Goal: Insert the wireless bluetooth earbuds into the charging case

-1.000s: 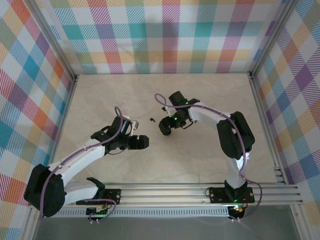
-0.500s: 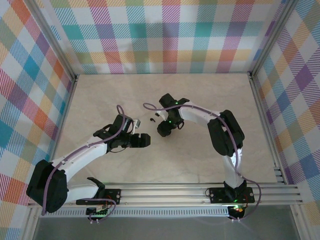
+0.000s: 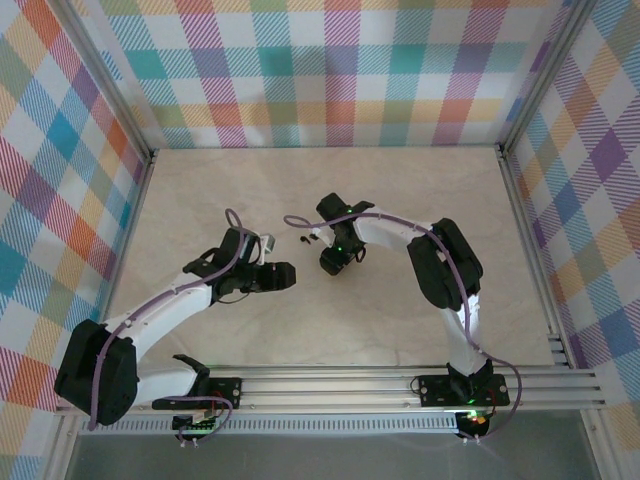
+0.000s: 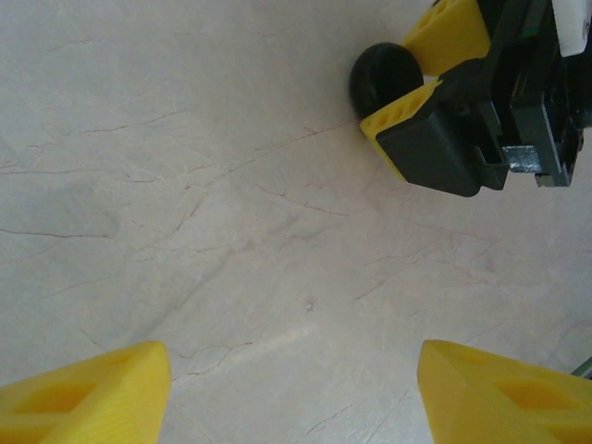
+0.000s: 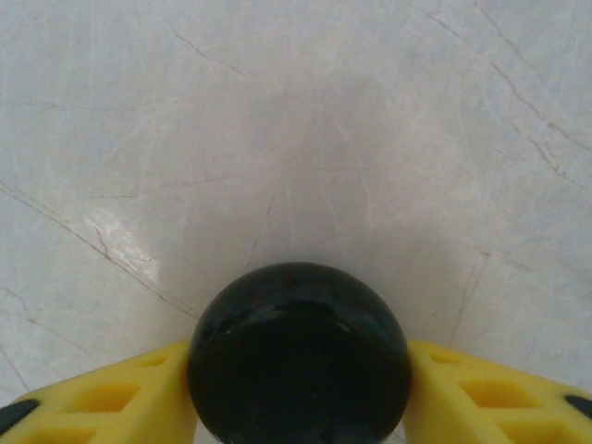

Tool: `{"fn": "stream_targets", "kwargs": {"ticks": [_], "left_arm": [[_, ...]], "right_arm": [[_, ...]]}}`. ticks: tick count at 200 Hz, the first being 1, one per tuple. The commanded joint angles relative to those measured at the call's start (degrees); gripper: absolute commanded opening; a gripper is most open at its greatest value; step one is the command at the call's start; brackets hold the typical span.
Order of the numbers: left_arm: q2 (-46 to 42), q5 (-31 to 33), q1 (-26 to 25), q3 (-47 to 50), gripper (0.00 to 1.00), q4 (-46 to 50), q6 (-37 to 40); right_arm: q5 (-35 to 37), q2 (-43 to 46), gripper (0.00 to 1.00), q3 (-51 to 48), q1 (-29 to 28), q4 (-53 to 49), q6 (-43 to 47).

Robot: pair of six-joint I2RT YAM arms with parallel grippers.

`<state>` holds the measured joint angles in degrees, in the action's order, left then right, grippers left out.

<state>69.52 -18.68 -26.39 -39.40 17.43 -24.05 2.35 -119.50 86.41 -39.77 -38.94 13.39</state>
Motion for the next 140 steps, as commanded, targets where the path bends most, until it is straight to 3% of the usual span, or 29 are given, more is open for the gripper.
{"fn": "stream_targets", "kwargs": {"ticks": [1, 36, 81, 140], "left_arm": [[-2.5, -1.3, 1.2, 2.0, 0.73, -3.9, -1.8], [-5.3, 2.1, 1.3, 0.7, 0.77, -1.1, -1.6], [-11.9, 4.5, 1.3, 0.2, 0.77, 3.8, 3.0], [-25.3, -5.1, 1.4, 4.0, 0.76, -7.5, 7.7]], "right_arm": [[-2.7, 2.3, 0.49, -2.0, -1.3, 2.5, 2.7], [-3.5, 7.0, 0.41, -6.1, -1.9, 6.3, 5.2], [-3.4, 16.4, 0.38, -12.0, -3.4, 12.7, 6.8], [-3.4, 28.0, 0.37, -16.6, -8.1, 16.6, 10.3]]}}
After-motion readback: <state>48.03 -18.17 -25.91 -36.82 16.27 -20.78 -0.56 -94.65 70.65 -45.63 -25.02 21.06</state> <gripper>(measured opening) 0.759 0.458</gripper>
